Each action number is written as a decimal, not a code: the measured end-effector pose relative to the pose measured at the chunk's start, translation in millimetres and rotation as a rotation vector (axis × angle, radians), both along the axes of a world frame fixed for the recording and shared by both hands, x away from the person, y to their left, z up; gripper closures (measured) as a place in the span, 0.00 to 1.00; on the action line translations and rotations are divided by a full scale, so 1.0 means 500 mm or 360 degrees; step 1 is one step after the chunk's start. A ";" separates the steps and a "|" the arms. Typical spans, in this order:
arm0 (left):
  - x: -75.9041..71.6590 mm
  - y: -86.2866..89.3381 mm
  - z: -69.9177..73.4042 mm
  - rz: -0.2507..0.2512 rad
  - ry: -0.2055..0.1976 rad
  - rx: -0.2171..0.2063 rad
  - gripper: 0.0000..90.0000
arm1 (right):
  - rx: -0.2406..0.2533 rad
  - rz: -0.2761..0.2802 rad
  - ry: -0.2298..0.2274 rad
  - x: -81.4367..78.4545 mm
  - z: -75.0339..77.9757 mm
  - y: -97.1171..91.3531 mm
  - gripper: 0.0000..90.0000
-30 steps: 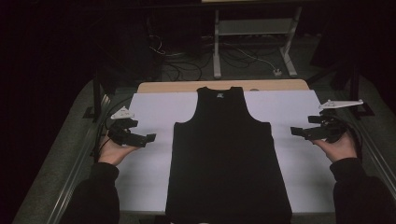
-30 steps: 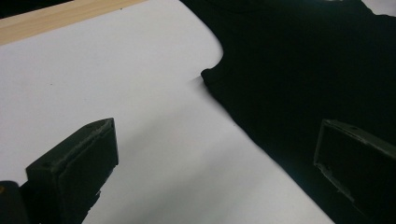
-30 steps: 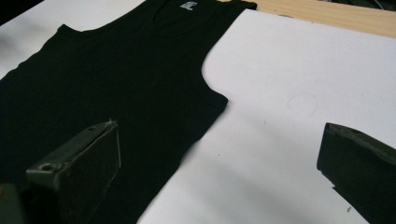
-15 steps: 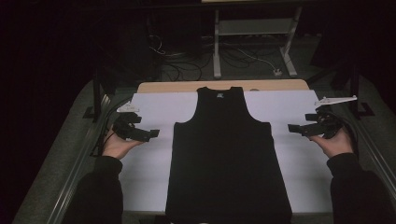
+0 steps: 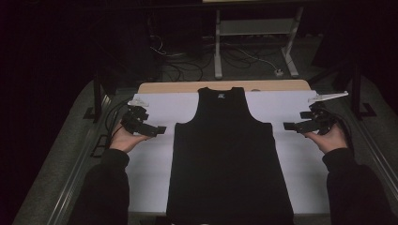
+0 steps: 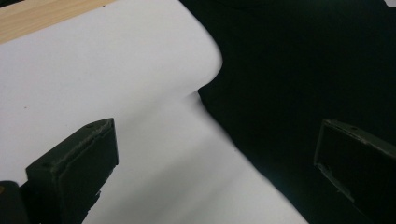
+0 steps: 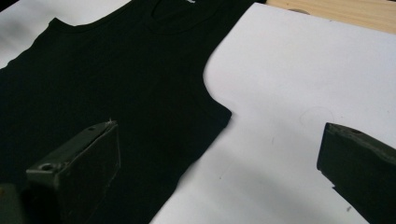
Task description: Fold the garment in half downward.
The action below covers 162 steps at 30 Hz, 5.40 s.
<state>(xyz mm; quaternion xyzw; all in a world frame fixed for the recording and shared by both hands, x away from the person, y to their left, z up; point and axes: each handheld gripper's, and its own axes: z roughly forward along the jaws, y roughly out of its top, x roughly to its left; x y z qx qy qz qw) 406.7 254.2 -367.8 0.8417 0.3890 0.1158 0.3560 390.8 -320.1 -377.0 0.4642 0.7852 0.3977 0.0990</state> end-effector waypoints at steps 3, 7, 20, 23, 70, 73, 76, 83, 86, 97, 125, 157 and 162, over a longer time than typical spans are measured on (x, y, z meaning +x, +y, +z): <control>0.006 -0.007 0.001 -0.0009 0.0006 0.0003 0.00 | -0.0006 0.0007 0.0006 0.005 -0.001 0.004 0.00; 0.016 -0.016 0.003 -0.0023 0.0024 0.0016 0.00 | -0.0014 0.0007 0.0015 0.011 -0.002 0.007 0.00; 0.045 -0.035 -0.004 -0.0034 0.0040 -0.0016 0.00 | -0.0032 0.0052 0.0053 0.036 -0.015 0.029 0.00; 0.050 -0.039 -0.010 -0.0034 0.0052 -0.0019 0.00 | -0.0038 0.0055 0.0061 0.041 -0.021 0.031 0.00; 0.114 -0.066 -0.124 -0.0046 0.0283 -0.0213 0.24 | 0.0018 -0.0056 0.0270 0.103 -0.125 0.063 0.33; 0.115 -0.064 -0.125 -0.0041 0.0297 -0.0230 0.29 | 0.0023 -0.0058 0.0269 0.103 -0.125 0.065 0.43; 0.117 -0.066 -0.129 -0.0039 0.0309 -0.0217 0.35 | 0.0011 -0.0063 0.0276 0.105 -0.129 0.067 0.48; 0.118 -0.080 -0.142 0.0007 0.0327 -0.0162 0.47 | -0.0033 -0.0079 0.0259 0.106 -0.135 0.074 0.57; 0.119 -0.080 -0.141 0.0030 0.0327 -0.0162 0.50 | -0.0091 -0.0092 0.0219 0.104 -0.136 0.080 0.61; 0.118 -0.087 -0.146 0.0031 0.0308 -0.0166 0.70 | -0.0034 -0.0120 0.0206 0.106 -0.142 0.089 0.80; 0.069 -0.051 -0.138 0.0155 0.0314 -0.0449 0.95 | 0.0204 -0.0183 0.0283 0.078 -0.134 0.066 0.95; -0.005 -0.017 -0.108 0.0201 0.0347 -0.0643 0.95 | 0.0440 -0.0183 0.0254 -0.004 -0.078 0.044 0.95; -0.016 -0.019 -0.108 0.0175 0.0377 -0.0635 0.95 | 0.0457 -0.0178 0.0262 -0.027 -0.070 0.039 0.95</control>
